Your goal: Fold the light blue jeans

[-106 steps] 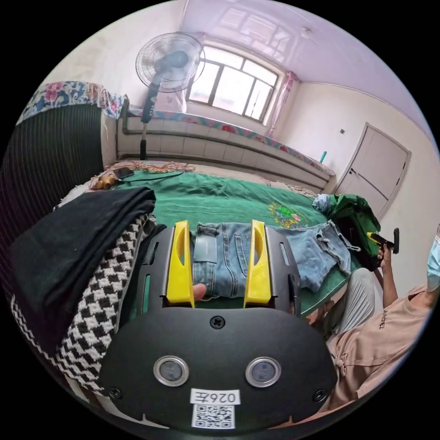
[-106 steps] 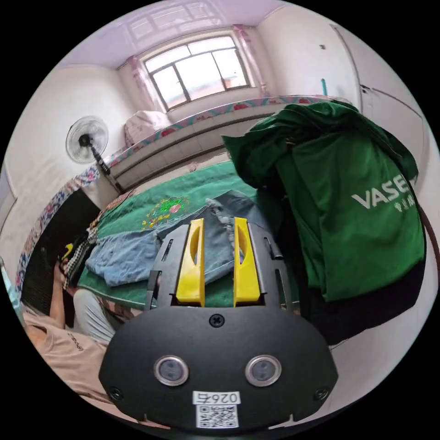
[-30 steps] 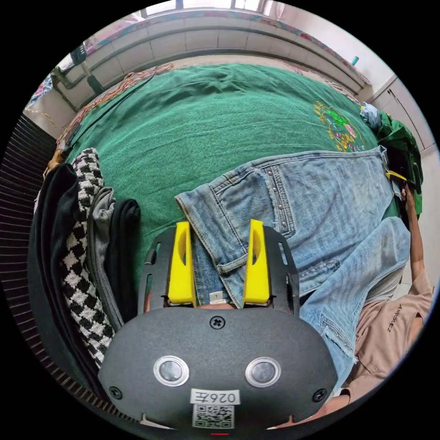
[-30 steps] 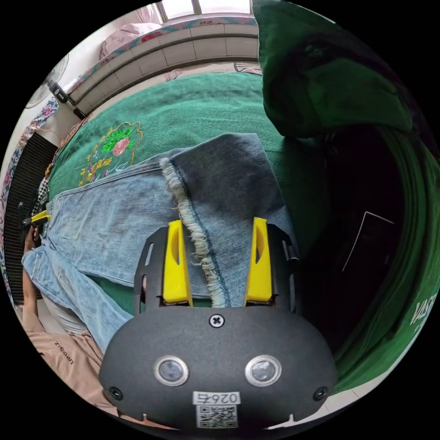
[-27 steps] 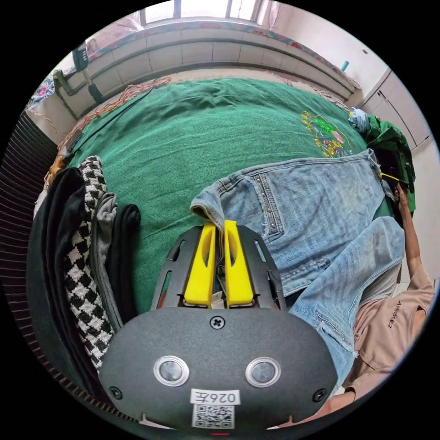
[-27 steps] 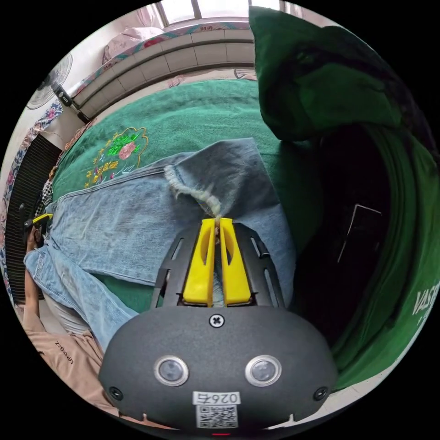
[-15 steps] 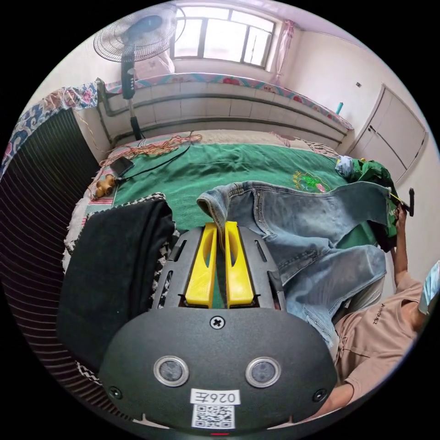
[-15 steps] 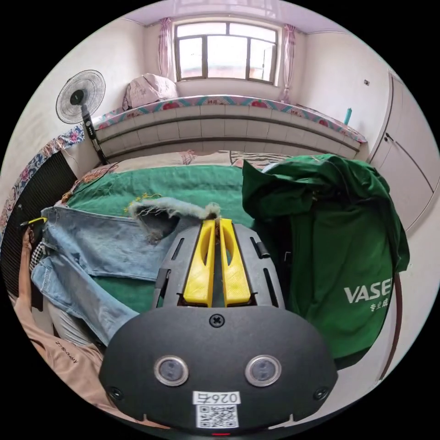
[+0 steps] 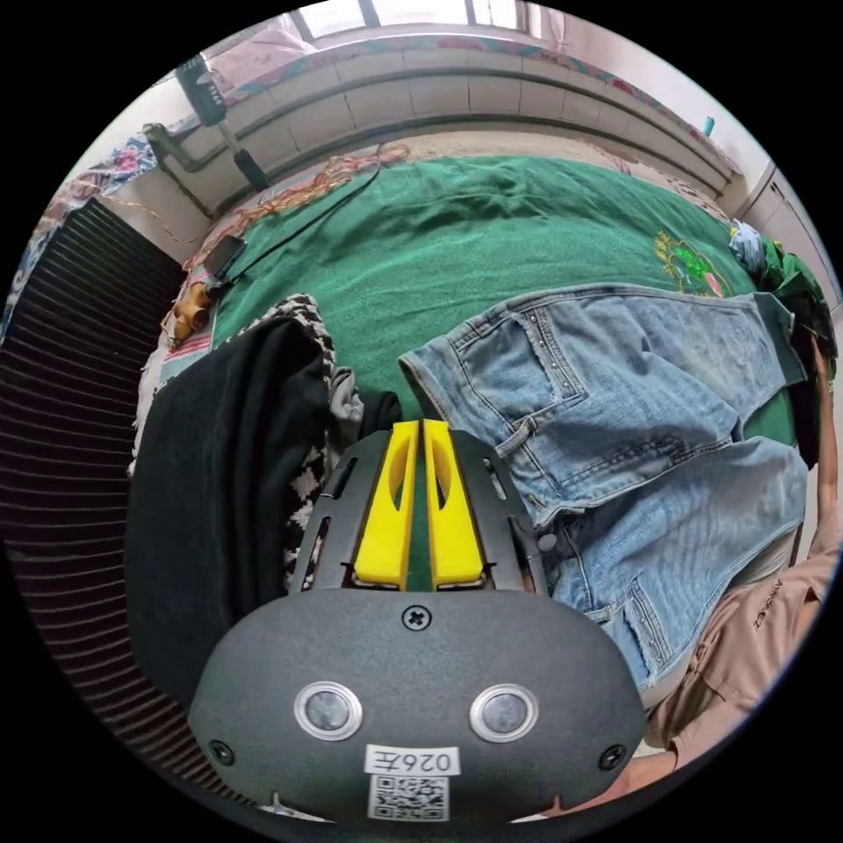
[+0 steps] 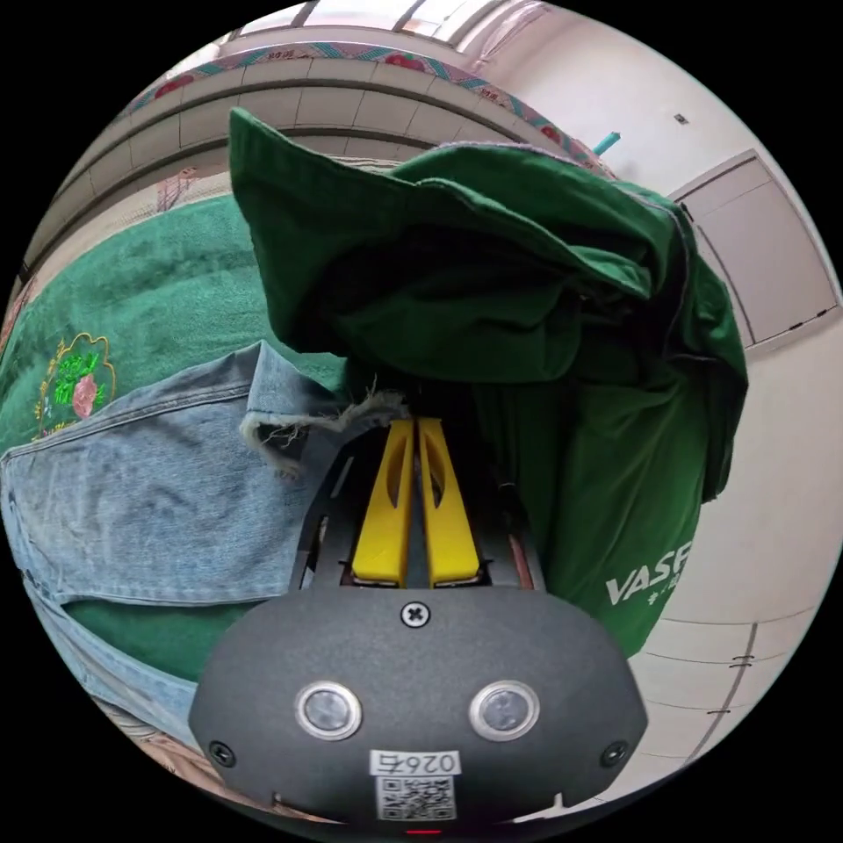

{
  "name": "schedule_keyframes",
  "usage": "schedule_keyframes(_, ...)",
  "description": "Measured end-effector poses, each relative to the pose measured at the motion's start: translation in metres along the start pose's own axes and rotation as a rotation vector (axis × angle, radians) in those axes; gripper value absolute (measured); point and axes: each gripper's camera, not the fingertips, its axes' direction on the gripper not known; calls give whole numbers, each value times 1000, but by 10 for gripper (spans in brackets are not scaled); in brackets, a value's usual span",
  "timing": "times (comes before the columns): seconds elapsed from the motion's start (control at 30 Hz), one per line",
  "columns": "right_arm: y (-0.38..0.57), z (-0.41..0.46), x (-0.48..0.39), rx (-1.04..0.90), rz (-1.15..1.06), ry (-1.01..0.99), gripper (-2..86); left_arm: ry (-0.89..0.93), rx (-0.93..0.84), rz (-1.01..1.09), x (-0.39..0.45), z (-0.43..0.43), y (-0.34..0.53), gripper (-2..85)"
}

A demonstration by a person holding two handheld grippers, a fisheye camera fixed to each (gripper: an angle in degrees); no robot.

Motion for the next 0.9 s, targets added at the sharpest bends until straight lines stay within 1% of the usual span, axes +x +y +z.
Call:
schedule_keyframes(0.03, 8, -7, -3, 30, 4, -2, -13, 11, 51, -11, 3, -13, 11, -3)
schedule_keyframes(0.1, 48, -29, -23, 175, 13, -63, -11, 48, 232, -31, 24, -51, 52, -7)
schedule_keyframes(0.13, 57, -30, -30, 197, 6, -86, -11, 50, 258, -26, 32, -55, 60, -8)
schedule_keyframes(0.17, 71, -25, -46, 208, -23, -126, -12, 43, 263, -8, 49, -52, 69, -9)
schedule_keyframes(0.2, 79, -9, -66, 171, -65, -145, -12, 28, 198, 24, 68, -38, 69, -9)
schedule_keyframes(0.23, 80, 5, -76, 114, -99, -148, -12, 23, 142, 44, 77, -27, 67, -9)
schedule_keyframes(0.27, 79, 39, -98, -59, -187, -152, -12, 14, 20, 81, 96, -4, 63, -9)
schedule_keyframes(0.3, 87, 47, -107, -76, -218, -155, -11, -31, -16, 82, 114, 3, 65, -10)
schedule_keyframes(0.33, 93, 39, -104, -35, -190, -163, -11, -61, 5, 72, 123, -2, 69, -10)
schedule_keyframes(0.37, 100, 30, -97, -41, -131, -178, -10, -110, 41, 53, 140, -17, 78, -10)
schedule_keyframes(0.43, 119, 12, -90, -18, -133, -220, -10, -141, 122, 56, 164, -50, 99, -10)
schedule_keyframes(0.53, 180, -36, -75, 153, -84, -178, -9, -269, 255, 43, 207, -106, 148, -10)
schedule_keyframes(0.6, 243, -72, -61, 311, -27, -242, -9, -453, 342, -17, 245, -140, 193, -10)
schedule_keyframes(0.67, 294, -88, -53, 391, 8, -313, -9, -537, 351, -2, 274, -155, 224, -10)
schedule_keyframes(0.77, 374, -92, -48, 452, 40, -414, -9, -534, 393, -1, 309, -172, 280, -9)
schedule_keyframes(0.9, 482, -71, -43, 466, 111, -510, -7, -550, 403, -47, 335, -170, 353, -5)
